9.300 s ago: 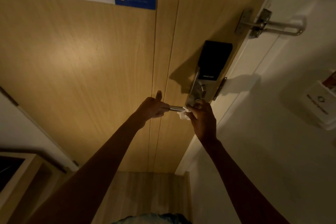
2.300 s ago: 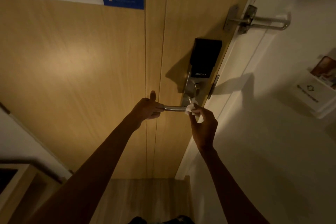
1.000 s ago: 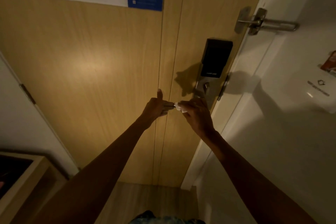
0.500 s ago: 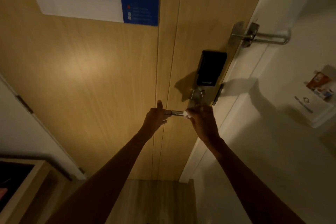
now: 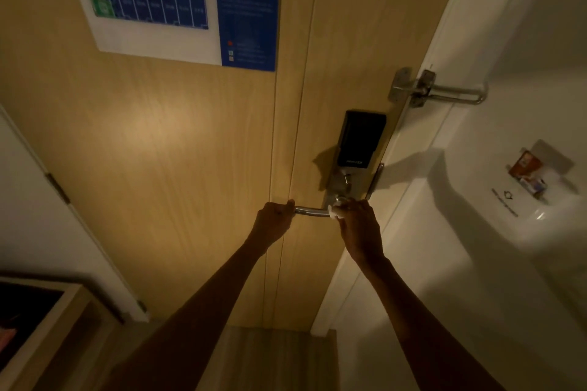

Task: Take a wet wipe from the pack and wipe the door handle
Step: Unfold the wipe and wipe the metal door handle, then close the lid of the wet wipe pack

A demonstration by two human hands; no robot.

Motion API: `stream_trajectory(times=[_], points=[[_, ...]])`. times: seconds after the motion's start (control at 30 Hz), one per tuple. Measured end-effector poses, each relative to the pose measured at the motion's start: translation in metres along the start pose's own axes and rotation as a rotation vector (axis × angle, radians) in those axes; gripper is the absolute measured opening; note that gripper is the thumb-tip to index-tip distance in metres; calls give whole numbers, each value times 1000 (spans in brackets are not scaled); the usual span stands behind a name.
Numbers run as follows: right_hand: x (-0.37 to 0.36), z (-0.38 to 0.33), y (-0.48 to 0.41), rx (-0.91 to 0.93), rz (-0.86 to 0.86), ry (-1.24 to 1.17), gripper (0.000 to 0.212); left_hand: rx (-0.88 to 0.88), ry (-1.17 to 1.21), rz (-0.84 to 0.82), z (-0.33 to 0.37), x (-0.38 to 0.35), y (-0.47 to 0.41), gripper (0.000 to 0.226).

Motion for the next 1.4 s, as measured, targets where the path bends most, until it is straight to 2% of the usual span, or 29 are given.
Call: stream_trajectory(times=[0.13,0.3,0.5,0.67,0.87,1.07,1.4], points=[[9,-7,5,-110,-38,-38,28,28,-52,19,14,-1,18,41],[22,-16,13,-121,-67,-58,33,14,-200,50,9,10,38,45],[22,-44,19,-35,-72,-126,31,18,-351,192,-16,48,73,49],[-3,-90,19,49,-189,-179,34,63,-455,309,-36,87,112,47],[-59,-177,16,181,-333,-195,31,198,-475,445,-78,158,157,47],[-128,-298,15,335,-459,-247,28,394,-392,557,-145,247,214,53],[-253,-505,28,451,-696,-319,22,597,-382,729,-261,400,312,39]])
Point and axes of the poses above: each hand's wrist, its own y-axis away from the middle knuckle, its own x-axis out of the back of the hand, z = x × y, the point moved 2 cm from there along -y, towards the middle knuckle, and after that the axes turned 7 degrees about -z, right-handed, at the moved point
